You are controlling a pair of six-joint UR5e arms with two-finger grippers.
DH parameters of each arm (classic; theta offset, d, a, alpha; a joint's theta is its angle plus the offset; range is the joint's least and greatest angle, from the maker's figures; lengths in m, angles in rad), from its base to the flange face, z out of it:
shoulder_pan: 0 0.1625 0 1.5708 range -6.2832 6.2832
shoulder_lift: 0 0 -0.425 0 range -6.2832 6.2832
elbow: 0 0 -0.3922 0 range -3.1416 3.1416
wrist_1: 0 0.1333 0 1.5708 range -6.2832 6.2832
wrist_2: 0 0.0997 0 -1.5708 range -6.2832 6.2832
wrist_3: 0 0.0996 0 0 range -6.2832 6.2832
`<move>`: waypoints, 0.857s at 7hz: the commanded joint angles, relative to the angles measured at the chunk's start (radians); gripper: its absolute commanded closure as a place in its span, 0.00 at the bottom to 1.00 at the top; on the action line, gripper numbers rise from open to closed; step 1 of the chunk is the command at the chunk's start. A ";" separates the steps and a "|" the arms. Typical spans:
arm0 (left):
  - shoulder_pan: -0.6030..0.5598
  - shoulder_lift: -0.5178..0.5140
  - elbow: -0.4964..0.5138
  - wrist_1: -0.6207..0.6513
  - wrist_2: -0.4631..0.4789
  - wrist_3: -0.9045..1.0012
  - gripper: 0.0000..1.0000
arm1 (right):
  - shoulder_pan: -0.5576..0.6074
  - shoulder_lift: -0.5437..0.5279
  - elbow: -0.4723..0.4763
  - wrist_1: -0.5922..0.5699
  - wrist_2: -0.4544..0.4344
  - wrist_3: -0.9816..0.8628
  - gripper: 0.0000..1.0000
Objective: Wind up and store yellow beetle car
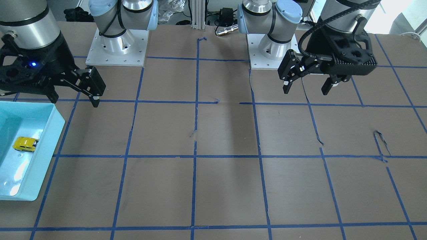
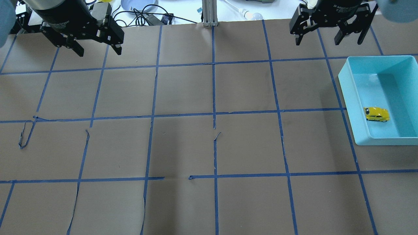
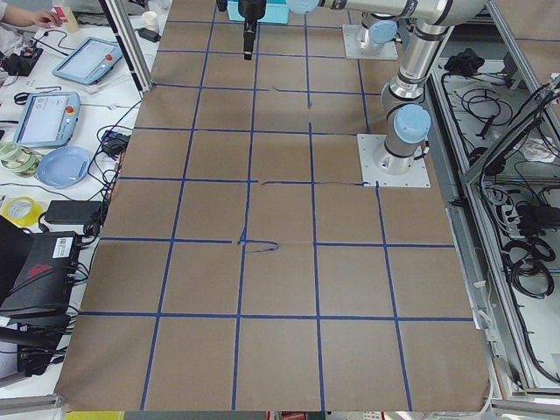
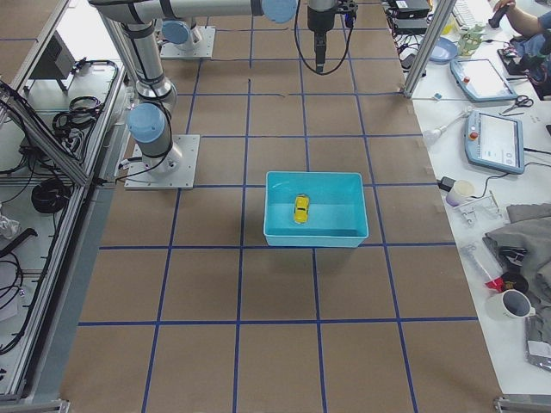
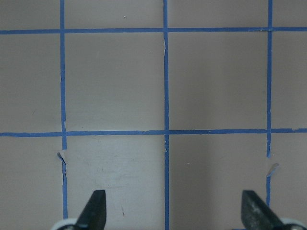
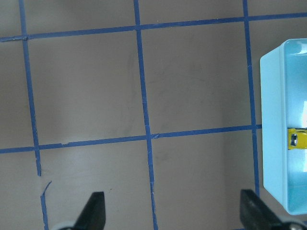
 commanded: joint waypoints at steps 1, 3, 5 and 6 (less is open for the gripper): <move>0.000 0.000 -0.001 -0.002 0.001 0.000 0.00 | 0.009 -0.069 0.055 -0.011 0.010 0.004 0.00; -0.002 0.000 0.000 -0.002 -0.001 0.000 0.00 | 0.026 -0.060 0.028 0.078 0.012 0.003 0.00; 0.000 0.000 -0.001 -0.002 0.001 0.000 0.00 | 0.046 -0.055 0.024 0.101 0.014 0.004 0.00; 0.000 0.000 -0.001 -0.002 -0.001 0.001 0.00 | 0.046 -0.051 0.024 0.097 0.014 0.003 0.00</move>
